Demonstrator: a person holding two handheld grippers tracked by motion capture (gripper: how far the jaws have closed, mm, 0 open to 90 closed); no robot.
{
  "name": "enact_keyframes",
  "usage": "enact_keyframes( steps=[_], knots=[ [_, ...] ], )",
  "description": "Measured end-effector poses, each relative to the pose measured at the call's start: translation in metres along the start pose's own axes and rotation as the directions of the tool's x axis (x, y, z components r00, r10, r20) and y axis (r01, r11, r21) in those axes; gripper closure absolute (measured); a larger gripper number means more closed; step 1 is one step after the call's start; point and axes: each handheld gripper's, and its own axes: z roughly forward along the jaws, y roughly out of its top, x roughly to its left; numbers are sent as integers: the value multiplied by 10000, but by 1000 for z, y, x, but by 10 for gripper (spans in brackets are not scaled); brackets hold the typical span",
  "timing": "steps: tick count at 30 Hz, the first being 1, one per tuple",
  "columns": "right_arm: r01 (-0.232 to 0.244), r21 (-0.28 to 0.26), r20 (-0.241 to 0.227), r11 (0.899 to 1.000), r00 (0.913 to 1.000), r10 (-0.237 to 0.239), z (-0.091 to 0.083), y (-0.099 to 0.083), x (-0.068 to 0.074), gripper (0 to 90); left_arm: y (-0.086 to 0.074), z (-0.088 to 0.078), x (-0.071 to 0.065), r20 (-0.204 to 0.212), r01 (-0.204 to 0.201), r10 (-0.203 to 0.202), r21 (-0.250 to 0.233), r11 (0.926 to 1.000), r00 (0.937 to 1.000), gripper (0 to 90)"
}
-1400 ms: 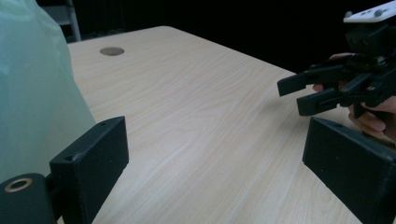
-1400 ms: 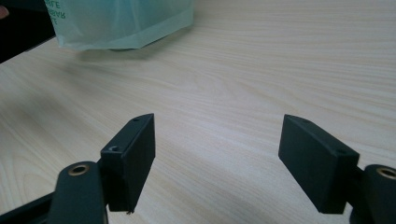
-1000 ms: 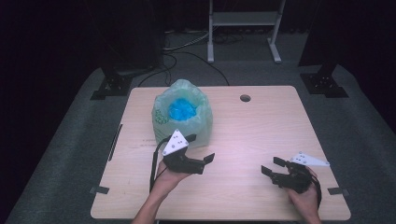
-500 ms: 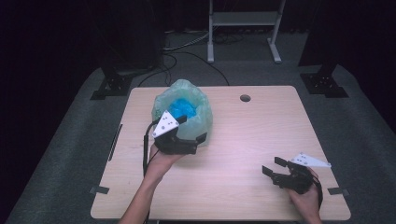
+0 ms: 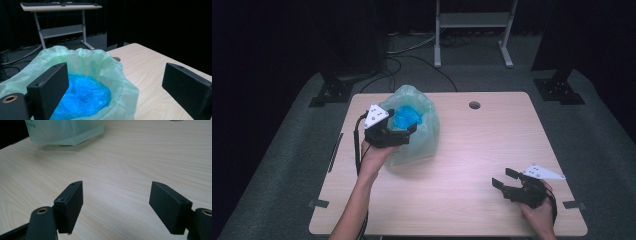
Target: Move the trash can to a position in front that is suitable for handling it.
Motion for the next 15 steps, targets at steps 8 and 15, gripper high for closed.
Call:
enact_keyframes(
  steps=[8, 15],
  knots=[
    [-75, -3, 25, 10000, 10000, 75, 0, 0, -1, 265, -4, 4, 18, -842, 325, -292, 388, 9987, 9960, 59],
    [-27, 65, -27, 10000, 10000, 28, 2, 0, 2, 265, -8, 9, 34, -1510, 937, -826, 676, 9933, 9851, 59]
  ],
)
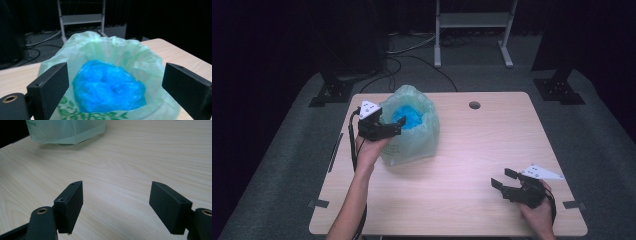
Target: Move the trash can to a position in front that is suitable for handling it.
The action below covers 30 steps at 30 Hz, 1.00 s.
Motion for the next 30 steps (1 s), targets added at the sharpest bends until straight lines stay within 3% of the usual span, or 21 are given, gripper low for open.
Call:
enact_keyframes(
  steps=[7, 12, 17, 22, 30],
  knots=[
    [11, -42, 63, 10000, 10000, -10, -1, 0, -2, 265, -9, 8, 12, -503, 758, -739, 369, 9964, 9960, 60],
    [7, -34, 70, 10000, 10000, -7, -1, 0, -2, 266, -12, 12, 18, -676, 826, -787, 573, 9949, 9946, 73],
    [35, -9, 69, 10000, 10000, -35, 0, 0, -1, 266, -16, 14, 24, -563, 1039, -993, 858, 9909, 9935, 127],
    [-6, 22, 4, 10000, 10000, 6, 1, 0, 0, 266, -21, 14, 29, -349, 1357, -1326, 1081, 9848, 9906, 243],
    [-20, 64, -22, 10000, 10000, 20, 3, 0, 0, 266, -24, 12, 30, -177, 1453, -1442, 1119, 9830, 9894, 271]
  ],
)
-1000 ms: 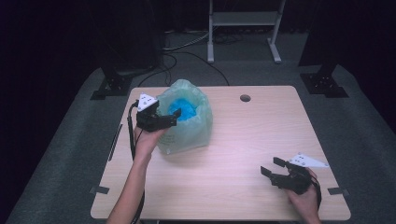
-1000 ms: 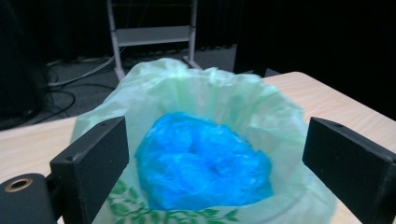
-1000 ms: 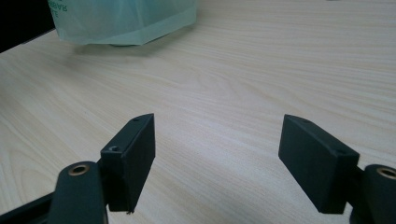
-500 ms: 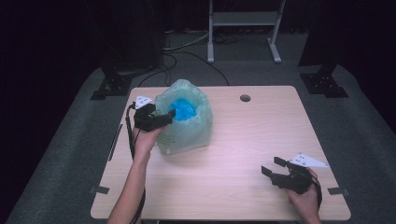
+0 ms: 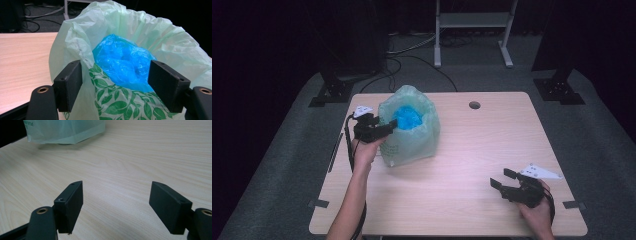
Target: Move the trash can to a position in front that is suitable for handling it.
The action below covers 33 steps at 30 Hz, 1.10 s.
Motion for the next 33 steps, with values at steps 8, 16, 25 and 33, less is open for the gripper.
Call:
enact_keyframes(
  steps=[8, 16, 25, 33],
  knots=[
    [-70, -50, 88, 10000, 9999, 71, -1, 0, -3, 266, -7, -12, -4, 495, -121, 122, -29, 9999, 9987, 314],
    [-115, 24, 80, 9999, 9999, 115, 2, -1, -3, 266, -16, -28, -12, 977, -516, 505, 89, 9986, 9939, 312],
    [-167, 112, 75, 9998, 9998, 167, 6, -1, -2, 266, -26, -44, -18, 1421, -453, 433, 110, 9989, 9889, 312],
    [-188, 114, 64, 9998, 9998, 187, 7, -2, -2, 267, -32, -53, -22, 1604, -430, 413, 72, 9990, 9862, 312]
  ],
)
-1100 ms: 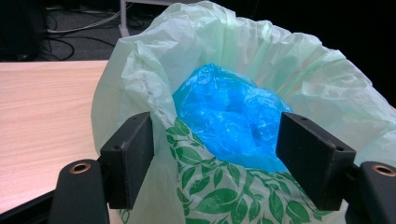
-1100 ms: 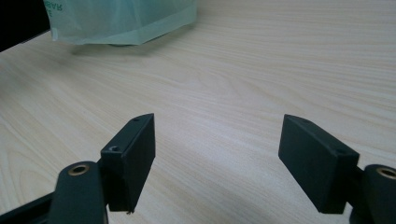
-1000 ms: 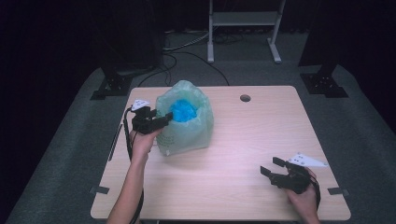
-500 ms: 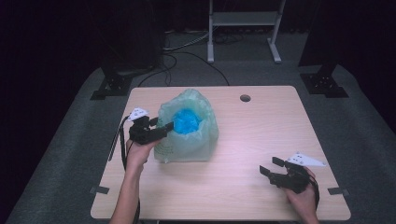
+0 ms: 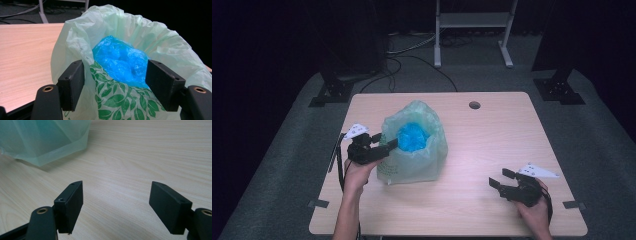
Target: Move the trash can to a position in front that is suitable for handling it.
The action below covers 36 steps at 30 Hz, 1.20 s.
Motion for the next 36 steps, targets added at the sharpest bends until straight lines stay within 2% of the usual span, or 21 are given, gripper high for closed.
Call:
enact_keyframes(
  steps=[3, 6, 12, 19, 22, 25, 28, 30, 34, 36],
  knots=[
    [25, -8, -6, 10000, 10000, -25, 0, 0, 1, 266, -1, -2, -3, 3, -109, 109, 14, 9999, 9999, 314],
    [49, -60, -23, 10000, 10000, -49, -1, 1, 1, 267, -5, -6, -4, 232, 69, -66, -93, 9999, 9997, 312],
    [32, -81, -60, 10000, 10000, -32, -3, 1, 1, 267, -9, -15, -10, 310, -90, 88, 61, 9999, 9995, 313],
    [79, -108, -112, 9999, 9999, -80, -5, 2, 2, 267, -8, -21, -14, 561, -250, 224, 454, 9987, 9982, 312],
    [104, -72, -119, 9999, 9999, -105, -4, 2, 1, 267, -8, -21, -13, 582, -242, 217, 422, 9988, 9981, 314],
    [131, -57, -124, 9999, 9998, -132, -4, 2, 0, 267, -8, -18, -13, 363, -318, 310, 223, 9992, 9989, 312],
    [129, -36, -124, 9999, 9998, -130, -4, 1, 0, 267, -9, -14, -16, -85, -379, 377, -207, 9991, 9993, 229],
    [156, -33, -134, 9999, 9998, -156, -4, 1, 1, 268, -9, -13, -16, -207, -371, 365, -300, 9989, 9991, 222],
    [158, -28, -165, 9999, 9997, -159, -4, 1, 1, 268, -13, -11, -12, -394, -249, 233, -405, 9989, 9990, 286],
    [170, -17, -176, 9999, 9997, -170, -4, 1, 2, 269, -15, -11, -10, -263, -21, 7, -519, 9986, 9997, 342]
  ],
)
